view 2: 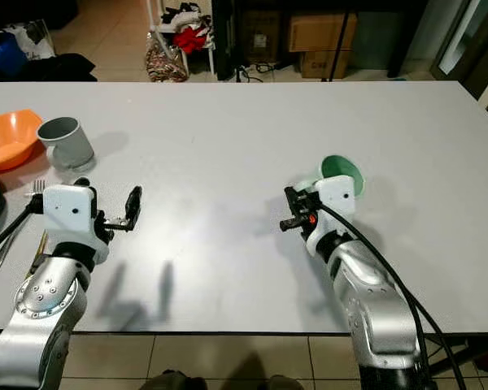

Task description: Setting the table

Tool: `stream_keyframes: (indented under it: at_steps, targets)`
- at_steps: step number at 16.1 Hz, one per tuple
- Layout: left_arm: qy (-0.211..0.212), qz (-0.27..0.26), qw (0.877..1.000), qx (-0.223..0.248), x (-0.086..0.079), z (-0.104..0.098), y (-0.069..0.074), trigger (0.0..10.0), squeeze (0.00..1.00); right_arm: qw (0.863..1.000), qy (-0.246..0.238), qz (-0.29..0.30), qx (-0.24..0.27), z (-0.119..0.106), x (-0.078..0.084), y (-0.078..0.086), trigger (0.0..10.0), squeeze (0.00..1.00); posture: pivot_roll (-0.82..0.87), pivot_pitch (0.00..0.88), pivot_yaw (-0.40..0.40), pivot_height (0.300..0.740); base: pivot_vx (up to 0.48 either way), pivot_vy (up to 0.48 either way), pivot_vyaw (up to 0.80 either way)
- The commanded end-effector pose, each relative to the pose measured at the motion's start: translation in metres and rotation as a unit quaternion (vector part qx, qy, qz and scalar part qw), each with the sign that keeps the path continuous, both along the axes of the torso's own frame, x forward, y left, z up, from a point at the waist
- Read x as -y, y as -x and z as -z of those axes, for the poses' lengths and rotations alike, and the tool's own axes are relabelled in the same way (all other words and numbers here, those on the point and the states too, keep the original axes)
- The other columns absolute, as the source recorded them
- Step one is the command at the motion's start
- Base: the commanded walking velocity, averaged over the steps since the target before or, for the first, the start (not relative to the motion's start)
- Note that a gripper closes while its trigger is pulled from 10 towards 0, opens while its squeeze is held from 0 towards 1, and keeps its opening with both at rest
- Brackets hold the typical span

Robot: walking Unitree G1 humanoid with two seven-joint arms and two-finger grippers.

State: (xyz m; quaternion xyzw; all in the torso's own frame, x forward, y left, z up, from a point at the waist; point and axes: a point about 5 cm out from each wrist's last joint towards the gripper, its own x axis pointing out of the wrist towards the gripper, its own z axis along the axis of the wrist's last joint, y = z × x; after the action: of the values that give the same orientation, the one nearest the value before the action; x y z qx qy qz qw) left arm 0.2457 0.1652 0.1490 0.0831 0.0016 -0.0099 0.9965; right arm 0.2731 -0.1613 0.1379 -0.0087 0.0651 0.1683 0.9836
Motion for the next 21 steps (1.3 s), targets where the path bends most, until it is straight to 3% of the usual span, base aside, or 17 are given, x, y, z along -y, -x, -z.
stream_keyframes:
  at_steps: [1,2,9,13,14,17,21]
  targets:
    - [-0.012,-0.002,1.0,0.009,-0.001,-0.003,0.0,10.0,0.0,1.0,0.015,0.003,0.01,-0.002,0.001,-0.003,10.0,0.0,-0.17,0.032,0.059,0.74,0.0,0.0,0.0]
    - [-0.009,-0.001,1.0,0.013,-0.001,-0.005,-0.001,10.0,0.0,0.999,0.04,0.013,0.02,-0.001,0.002,-0.006,10.0,0.0,-0.18,0.039,0.047,0.74,0.0,0.0,0.0]
    - [-0.008,-0.002,1.0,0.02,-0.002,-0.011,0.001,10.0,0.0,0.999,0.01,0.028,0.026,0.005,-0.002,-0.004,10.0,0.0,-0.14,0.058,0.081,0.74,0.0,0.0,0.0]
    - [-0.041,0.009,0.998,0.036,-0.003,-0.037,-0.003,10.0,0.0,0.999,0.011,0.011,0.041,0.005,-0.012,-0.003,10.0,0.0,0.05,0.06,0.181,0.74,0.0,0.0,0.0]
    - [-0.032,0.005,0.998,0.045,-0.004,-0.043,-0.003,10.0,0.0,0.999,0.006,0.01,0.046,0.0,-0.012,-0.003,10.0,0.0,0.02,0.064,0.176,0.74,0.0,0.0,0.0]
    - [-0.022,0.006,0.999,0.037,-0.01,-0.028,0.0,10.0,0.0,0.998,-0.014,0.022,0.052,-0.01,-0.004,0.0,10.0,0.0,-0.04,0.076,0.138,0.74,0.0,0.0,0.0]
    - [-0.024,0.007,1.0,0.013,-0.011,-0.013,0.008,10.0,0.0,0.997,0.008,0.022,0.075,-0.032,0.006,-0.005,10.0,0.0,-0.07,0.084,0.06,0.74,0.0,0.0,0.0]
